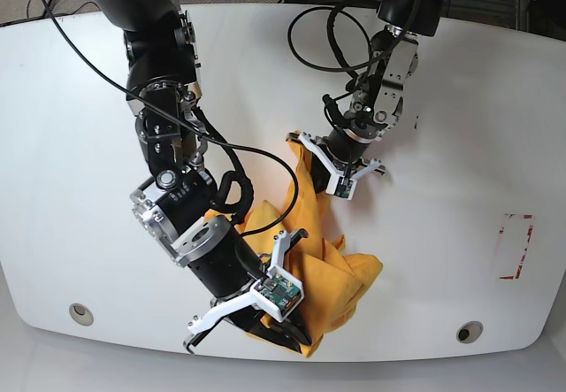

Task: Layout the t-shirt on the table in an organized manner, then fold the t-shirt properly
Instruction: 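Lower the left gripper and grasp a shirt corner near the right gripper, then lift the shirt with both grippers and pull the grippers apart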

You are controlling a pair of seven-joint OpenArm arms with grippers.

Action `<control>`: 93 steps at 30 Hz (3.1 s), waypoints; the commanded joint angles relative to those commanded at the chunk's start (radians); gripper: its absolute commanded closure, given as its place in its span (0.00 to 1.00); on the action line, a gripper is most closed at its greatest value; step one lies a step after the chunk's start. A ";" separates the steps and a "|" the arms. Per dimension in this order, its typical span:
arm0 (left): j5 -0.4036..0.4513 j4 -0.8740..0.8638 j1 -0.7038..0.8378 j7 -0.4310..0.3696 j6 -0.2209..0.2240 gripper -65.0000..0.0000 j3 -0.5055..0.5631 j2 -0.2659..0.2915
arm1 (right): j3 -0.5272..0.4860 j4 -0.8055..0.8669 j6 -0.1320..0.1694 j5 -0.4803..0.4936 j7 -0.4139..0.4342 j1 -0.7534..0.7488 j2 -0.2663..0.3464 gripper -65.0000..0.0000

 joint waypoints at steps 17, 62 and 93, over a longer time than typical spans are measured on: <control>0.000 0.362 0.308 0.000 0.000 0.21 0.017 -0.132 | 0.002 -0.006 -0.005 0.002 0.000 -0.005 0.000 1.00; 0.002 -0.040 0.049 0.000 0.005 1.00 0.083 -0.020 | 0.008 -0.005 -0.006 0.000 -0.002 -0.021 0.000 1.00; 0.000 0.611 -0.121 0.318 -0.075 1.00 -0.368 -0.198 | 0.278 -0.302 -0.006 0.002 0.000 0.175 0.031 1.00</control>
